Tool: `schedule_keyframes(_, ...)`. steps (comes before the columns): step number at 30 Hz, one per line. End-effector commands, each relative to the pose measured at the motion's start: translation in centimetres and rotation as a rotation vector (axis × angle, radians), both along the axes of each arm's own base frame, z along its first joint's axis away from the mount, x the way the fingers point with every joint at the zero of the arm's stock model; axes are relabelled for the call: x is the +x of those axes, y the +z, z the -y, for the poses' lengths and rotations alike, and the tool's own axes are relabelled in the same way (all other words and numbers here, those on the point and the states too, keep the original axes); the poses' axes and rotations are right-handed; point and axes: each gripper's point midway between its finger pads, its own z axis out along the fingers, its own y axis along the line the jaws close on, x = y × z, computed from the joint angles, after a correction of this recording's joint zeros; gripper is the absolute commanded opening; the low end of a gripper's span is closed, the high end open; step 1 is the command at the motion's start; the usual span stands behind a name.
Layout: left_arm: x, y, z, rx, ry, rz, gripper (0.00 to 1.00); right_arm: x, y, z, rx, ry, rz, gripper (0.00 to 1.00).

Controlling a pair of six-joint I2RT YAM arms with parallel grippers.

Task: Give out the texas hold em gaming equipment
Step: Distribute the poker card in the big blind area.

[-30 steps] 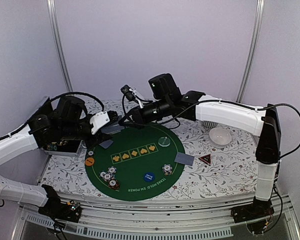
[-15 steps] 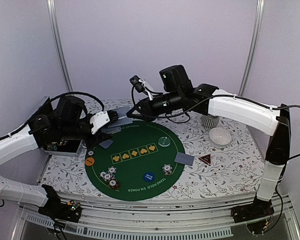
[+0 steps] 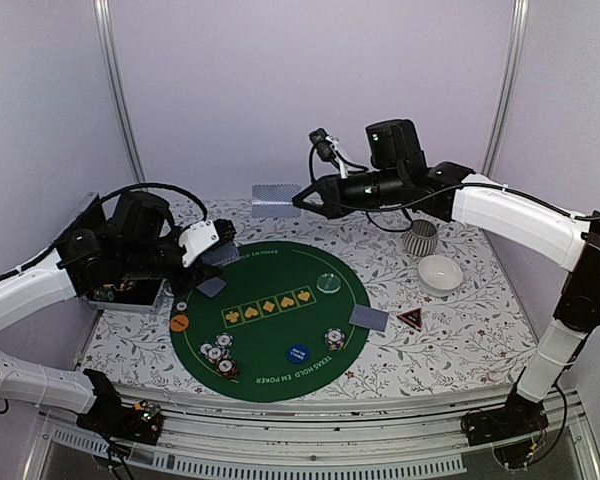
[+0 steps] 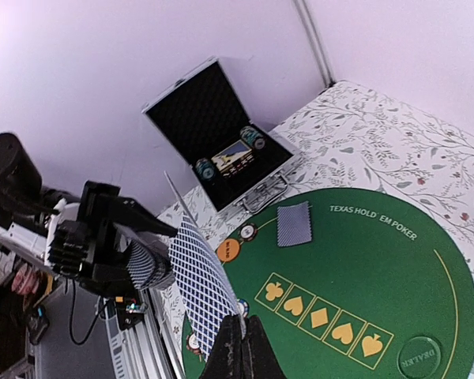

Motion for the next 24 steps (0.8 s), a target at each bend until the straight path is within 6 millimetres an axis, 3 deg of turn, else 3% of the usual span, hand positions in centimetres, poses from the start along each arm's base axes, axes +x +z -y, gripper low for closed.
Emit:
schedule_keyframes(1, 0.2, 0.7, 0.1, -0.047, 0.036, 0.014, 0.40, 4.2, 0.7, 1.3, 0.121, -0.162, -0.082, 0.02)
schedule_keyframes(3, 0.4, 0.7, 0.0, -0.059, 0.055, 0.009, 0.40, 5.8, -0.8, 0.5, 0.134, -0.204, -0.117, 0.02)
schedule_keyframes(6, 0.3, 0.8, -0.1, -0.085, 0.072, 0.002, 0.40, 8.0, -4.8, -1.8, 0.188, -0.226, -0.225, 0.02)
schedule_keyframes(9, 0.3, 1.0, -0.4, -0.099, 0.092, 0.007, 0.40, 9.4, -8.3, -5.0, 0.257, -0.208, -0.333, 0.02)
schedule_keyframes(14, 0.2, 1.2, -0.8, -0.102, 0.104, 0.019, 0.40, 9.9, -11.6, -11.3, 0.316, -0.183, -0.442, 0.02)
schedule_keyframes(15, 0.2, 1.2, -0.9, -0.103, 0.104, 0.022, 0.40, 9.8, -13.2, -12.6, 0.314, -0.177, -0.470, 0.02)
schedule_keyframes(18, 0.1, 1.4, -1.1, -0.106, 0.106, 0.030, 0.40, 9.6, -15.6, -15.8, 0.340, -0.172, -0.541, 0.02)
schedule_keyframes(21, 0.0, 1.4, -1.2, -0.105, 0.107, 0.033, 0.41, 9.8, -19.4, -17.4, 0.347, -0.217, -0.615, 0.02)
schedule_keyframes(24, 0.0, 1.3, -1.3, -0.105, 0.105, 0.035, 0.41, 9.7, -21.6, -18.4, 0.366, -0.261, -0.680, 0.02)
